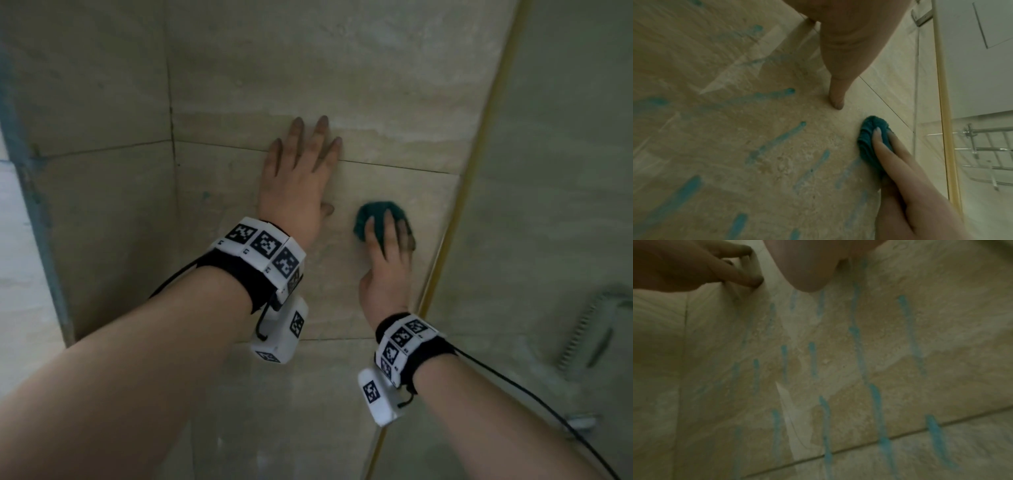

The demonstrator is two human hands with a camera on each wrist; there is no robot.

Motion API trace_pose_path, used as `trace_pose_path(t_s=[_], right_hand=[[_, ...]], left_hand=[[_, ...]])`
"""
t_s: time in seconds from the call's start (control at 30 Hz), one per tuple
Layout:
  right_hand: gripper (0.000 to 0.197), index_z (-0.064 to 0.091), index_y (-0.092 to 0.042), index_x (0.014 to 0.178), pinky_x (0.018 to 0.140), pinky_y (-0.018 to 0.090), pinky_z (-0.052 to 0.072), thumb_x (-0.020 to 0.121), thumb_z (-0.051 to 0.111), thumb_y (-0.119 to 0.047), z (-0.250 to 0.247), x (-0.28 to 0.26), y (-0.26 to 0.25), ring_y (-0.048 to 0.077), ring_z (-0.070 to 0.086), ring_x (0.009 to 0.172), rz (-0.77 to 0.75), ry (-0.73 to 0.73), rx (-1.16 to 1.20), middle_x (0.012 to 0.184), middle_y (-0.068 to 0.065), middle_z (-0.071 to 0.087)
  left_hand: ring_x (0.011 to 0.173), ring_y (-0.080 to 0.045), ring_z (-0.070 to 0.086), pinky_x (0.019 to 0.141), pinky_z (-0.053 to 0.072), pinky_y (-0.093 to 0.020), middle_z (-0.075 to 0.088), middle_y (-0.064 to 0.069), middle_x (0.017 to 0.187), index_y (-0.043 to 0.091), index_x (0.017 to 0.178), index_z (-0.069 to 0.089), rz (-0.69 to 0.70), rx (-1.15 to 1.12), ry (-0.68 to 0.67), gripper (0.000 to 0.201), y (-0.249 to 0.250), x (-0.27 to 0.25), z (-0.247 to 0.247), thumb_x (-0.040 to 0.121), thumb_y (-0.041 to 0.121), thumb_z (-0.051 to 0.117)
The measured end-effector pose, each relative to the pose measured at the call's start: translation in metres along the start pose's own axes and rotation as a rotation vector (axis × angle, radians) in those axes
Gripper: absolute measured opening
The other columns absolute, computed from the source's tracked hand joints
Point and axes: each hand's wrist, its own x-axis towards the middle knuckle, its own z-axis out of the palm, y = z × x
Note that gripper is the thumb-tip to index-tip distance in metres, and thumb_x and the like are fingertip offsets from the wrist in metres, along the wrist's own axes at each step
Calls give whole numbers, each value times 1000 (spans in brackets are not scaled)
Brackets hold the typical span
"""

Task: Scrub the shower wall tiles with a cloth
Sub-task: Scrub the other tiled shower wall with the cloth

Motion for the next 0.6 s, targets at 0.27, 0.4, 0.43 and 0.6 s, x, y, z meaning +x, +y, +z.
trace_pose_path(t_s=[0.27, 0.4, 0.43, 0.6], right_hand=[[75, 41, -11, 143, 115, 50, 14, 71, 28, 8, -21, 42, -7, 38, 20, 141, -100, -49, 75, 152, 18, 30], [84, 34, -12, 147, 114, 53, 23, 71, 40, 22, -27, 61, 7, 40, 16, 143, 122, 59, 73, 156, 17, 21], [85, 31, -14, 149, 116, 51, 22, 72, 39, 23, -28, 62, 10, 39, 13, 144, 185, 70, 79, 158, 15, 17], [81, 20, -16, 152, 113, 11, -1, 81, 36, 19, -29, 54, 13, 29, 8, 146, 380, 90, 130, 160, 10, 4]], left_hand=[[147, -29, -13, 117, -5, -44, -18, 0, 160, 25, 154, -2, -2, -8, 16, 88, 0, 0, 1, 92, 37, 59], [147, -28, -13, 118, -4, -43, -18, 1, 160, 26, 154, -2, -3, -1, 6, 89, 0, 0, -1, 91, 37, 60], [147, -28, -14, 118, -4, -43, -19, 1, 160, 26, 153, -3, -4, 2, 2, 89, 0, 1, -1, 91, 37, 60], [147, -28, -14, 118, -5, -42, -18, 1, 160, 27, 153, -3, -5, 7, 0, 89, -1, 0, 0, 91, 39, 59]])
